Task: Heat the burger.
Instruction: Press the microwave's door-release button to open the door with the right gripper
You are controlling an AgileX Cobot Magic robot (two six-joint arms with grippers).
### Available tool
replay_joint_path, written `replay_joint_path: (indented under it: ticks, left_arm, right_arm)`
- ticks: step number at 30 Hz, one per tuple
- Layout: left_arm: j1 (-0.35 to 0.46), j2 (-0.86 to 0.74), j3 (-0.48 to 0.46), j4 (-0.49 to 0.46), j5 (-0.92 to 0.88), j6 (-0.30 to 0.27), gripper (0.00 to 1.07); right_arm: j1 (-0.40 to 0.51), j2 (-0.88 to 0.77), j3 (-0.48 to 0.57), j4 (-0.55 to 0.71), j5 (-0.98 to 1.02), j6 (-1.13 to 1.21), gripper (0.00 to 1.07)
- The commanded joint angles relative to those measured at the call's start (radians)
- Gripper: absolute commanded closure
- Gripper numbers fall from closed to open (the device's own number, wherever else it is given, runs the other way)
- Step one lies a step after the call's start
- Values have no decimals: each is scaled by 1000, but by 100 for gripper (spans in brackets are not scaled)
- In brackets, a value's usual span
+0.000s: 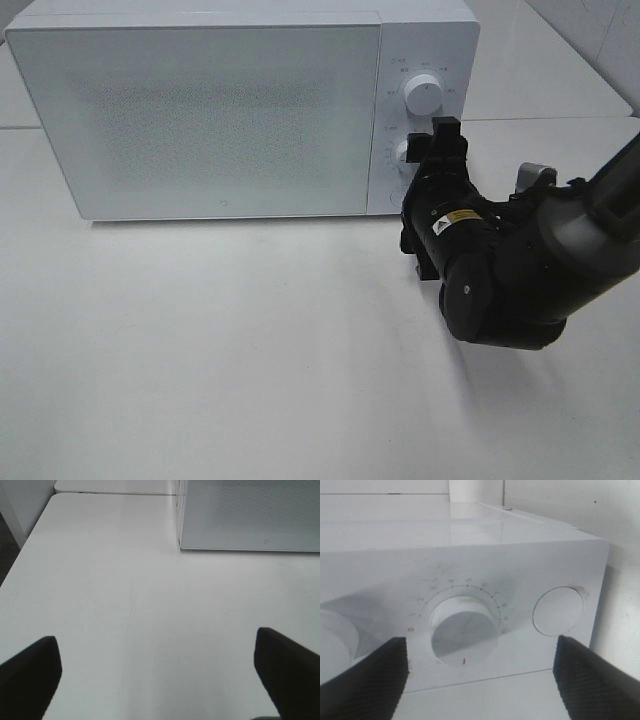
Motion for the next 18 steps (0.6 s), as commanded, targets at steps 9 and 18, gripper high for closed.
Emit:
replay_joint_path:
  ticks: [9, 18]
  left_arm:
    - [0, -7, 1, 3, -4, -1, 6]
    - [0, -7, 1, 3, -4, -1, 6]
  right_arm:
    - [-4, -168, 137, -193, 39, -239, 31]
    - [-46, -303, 137, -282, 387, -586, 31]
